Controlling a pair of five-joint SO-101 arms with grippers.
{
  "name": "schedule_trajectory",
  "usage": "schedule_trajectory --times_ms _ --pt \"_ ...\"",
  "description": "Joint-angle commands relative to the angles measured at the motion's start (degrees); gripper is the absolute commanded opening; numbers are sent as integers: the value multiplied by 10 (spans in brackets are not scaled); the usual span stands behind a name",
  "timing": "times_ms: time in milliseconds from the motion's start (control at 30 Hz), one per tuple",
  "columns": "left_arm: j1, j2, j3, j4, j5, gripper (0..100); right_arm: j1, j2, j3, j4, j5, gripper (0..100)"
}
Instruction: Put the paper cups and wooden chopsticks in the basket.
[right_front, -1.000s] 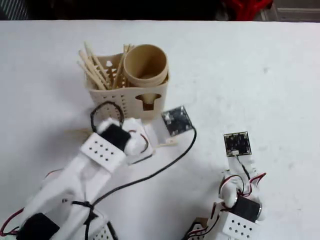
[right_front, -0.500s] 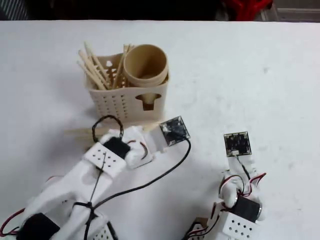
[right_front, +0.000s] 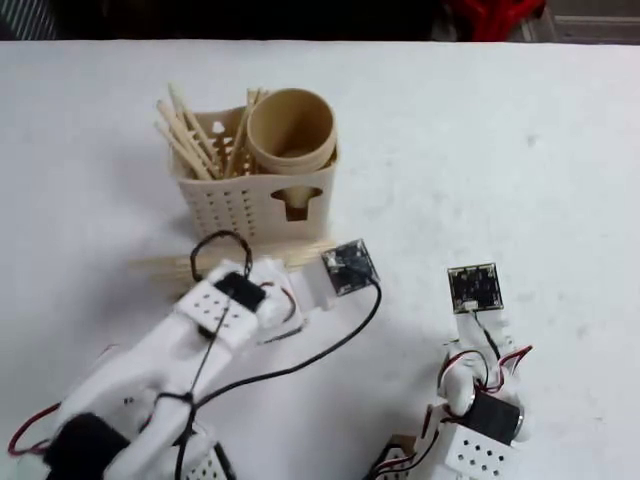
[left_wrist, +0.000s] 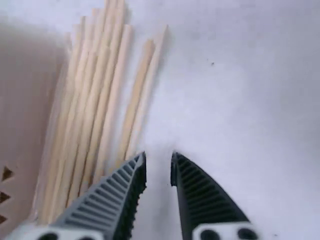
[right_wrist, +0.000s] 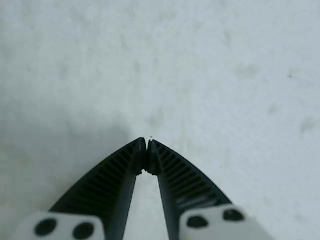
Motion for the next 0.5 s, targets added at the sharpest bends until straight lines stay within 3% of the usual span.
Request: schedule_trajectory --times_ms 0,167,467 --pt "-5 64 -55 18 -17 110 -2 -5 4 -8 -6 18" --pt "-5 140 -96 18 -56 113 -2 -5 4 -8 -6 18" --pt "-11 225 -185 44 -60 113 -2 -5 4 -8 -6 18"
